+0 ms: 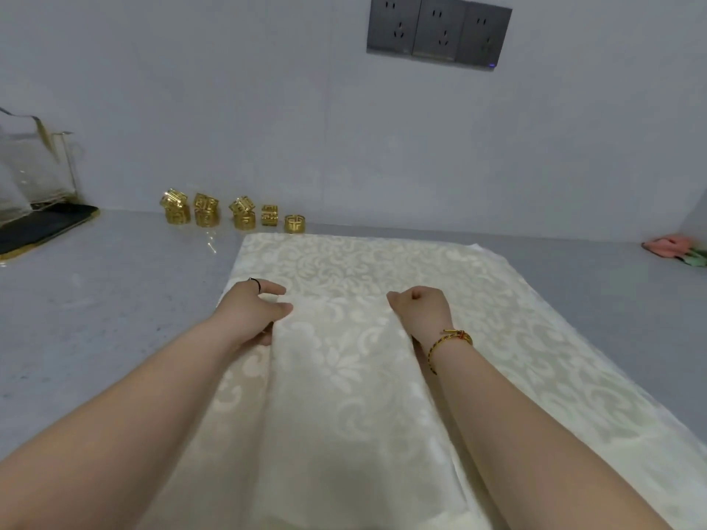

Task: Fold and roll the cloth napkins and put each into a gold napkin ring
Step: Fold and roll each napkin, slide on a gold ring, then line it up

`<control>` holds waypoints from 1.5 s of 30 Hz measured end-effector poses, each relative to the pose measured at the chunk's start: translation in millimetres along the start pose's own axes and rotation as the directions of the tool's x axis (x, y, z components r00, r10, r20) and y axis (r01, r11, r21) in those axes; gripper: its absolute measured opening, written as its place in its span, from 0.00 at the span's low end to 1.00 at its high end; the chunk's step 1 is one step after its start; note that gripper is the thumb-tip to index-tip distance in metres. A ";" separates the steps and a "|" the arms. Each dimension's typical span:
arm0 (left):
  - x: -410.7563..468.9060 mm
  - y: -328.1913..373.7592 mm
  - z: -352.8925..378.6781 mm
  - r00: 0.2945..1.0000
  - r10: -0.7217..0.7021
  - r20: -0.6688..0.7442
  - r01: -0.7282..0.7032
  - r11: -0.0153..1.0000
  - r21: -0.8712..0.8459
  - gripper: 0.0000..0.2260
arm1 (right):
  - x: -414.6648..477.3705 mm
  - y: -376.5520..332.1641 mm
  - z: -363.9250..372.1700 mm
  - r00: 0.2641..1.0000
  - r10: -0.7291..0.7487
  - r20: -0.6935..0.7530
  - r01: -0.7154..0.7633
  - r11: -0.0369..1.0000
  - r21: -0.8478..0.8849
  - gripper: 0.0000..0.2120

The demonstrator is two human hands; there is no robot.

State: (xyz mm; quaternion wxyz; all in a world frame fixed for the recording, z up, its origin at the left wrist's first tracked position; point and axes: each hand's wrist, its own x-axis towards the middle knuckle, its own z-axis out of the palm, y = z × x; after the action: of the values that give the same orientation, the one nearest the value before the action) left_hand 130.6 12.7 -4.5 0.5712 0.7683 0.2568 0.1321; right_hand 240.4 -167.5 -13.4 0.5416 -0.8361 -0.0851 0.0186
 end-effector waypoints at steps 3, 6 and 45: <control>13.0 -3.0 7.2 0.996 0.070 -0.053 -0.059 0.981 0.185 0.13 | 11.6 2.2 3.5 1.000 -0.010 -0.003 0.009 0.996 -0.085 0.25; 18.9 -8.1 12.6 0.993 0.102 -0.065 -0.081 0.959 0.271 0.15 | 24.5 5.8 1.1 0.999 0.023 0.026 -0.020 0.992 -0.124 0.25; -116.5 -63.6 -32.1 0.548 0.664 0.509 -0.833 0.381 0.401 0.17 | -127.9 64.0 -88.9 0.651 -0.673 0.351 0.759 0.572 -0.310 0.15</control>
State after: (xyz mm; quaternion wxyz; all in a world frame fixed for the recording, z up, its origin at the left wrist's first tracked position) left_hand 2.1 -11.2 -44.1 0.1979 0.9468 -0.1739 0.1849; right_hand 133.2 -294.1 -42.7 0.2920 -0.8201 -0.4715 -0.1411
